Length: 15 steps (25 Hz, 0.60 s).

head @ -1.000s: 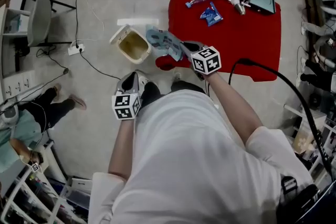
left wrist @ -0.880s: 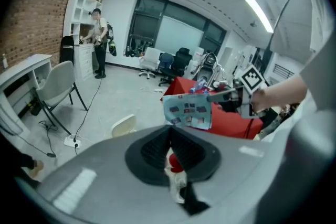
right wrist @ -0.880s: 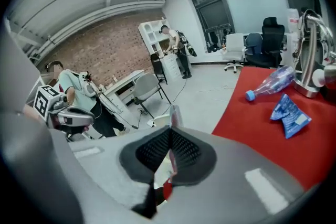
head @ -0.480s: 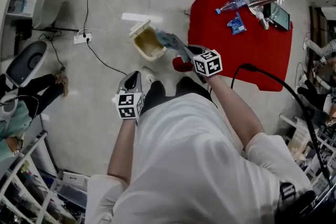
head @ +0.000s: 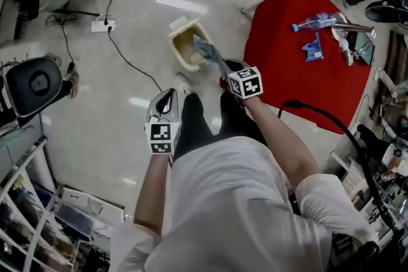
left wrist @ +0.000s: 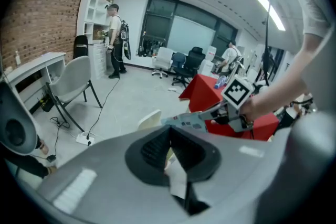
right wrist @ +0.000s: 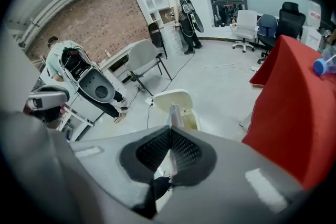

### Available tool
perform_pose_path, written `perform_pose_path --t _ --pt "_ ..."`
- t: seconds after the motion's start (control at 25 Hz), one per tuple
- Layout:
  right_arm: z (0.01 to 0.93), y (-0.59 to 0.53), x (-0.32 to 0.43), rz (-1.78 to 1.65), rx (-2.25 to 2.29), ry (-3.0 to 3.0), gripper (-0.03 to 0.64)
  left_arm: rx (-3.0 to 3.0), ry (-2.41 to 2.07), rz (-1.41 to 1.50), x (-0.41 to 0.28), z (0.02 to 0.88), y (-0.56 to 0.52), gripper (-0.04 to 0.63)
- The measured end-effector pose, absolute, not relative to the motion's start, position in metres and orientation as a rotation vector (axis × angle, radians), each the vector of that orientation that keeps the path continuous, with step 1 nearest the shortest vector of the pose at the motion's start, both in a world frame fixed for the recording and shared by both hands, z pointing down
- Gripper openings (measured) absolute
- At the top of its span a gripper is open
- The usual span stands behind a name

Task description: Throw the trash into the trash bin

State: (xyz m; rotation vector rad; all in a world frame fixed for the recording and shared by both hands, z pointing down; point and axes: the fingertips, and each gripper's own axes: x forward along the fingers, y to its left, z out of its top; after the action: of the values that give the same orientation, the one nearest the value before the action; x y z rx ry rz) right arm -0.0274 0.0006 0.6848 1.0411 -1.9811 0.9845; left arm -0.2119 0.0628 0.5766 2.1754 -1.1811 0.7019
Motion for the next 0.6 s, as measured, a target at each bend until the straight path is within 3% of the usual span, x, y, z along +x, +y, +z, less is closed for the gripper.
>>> perform_pose_path --t 0.6 --pt "0.833 -0.034 -0.066 1.004 0.952 -1.918 0.003 2.136 -1.194 0.704 -0.200 0.684 0.029 0.005"
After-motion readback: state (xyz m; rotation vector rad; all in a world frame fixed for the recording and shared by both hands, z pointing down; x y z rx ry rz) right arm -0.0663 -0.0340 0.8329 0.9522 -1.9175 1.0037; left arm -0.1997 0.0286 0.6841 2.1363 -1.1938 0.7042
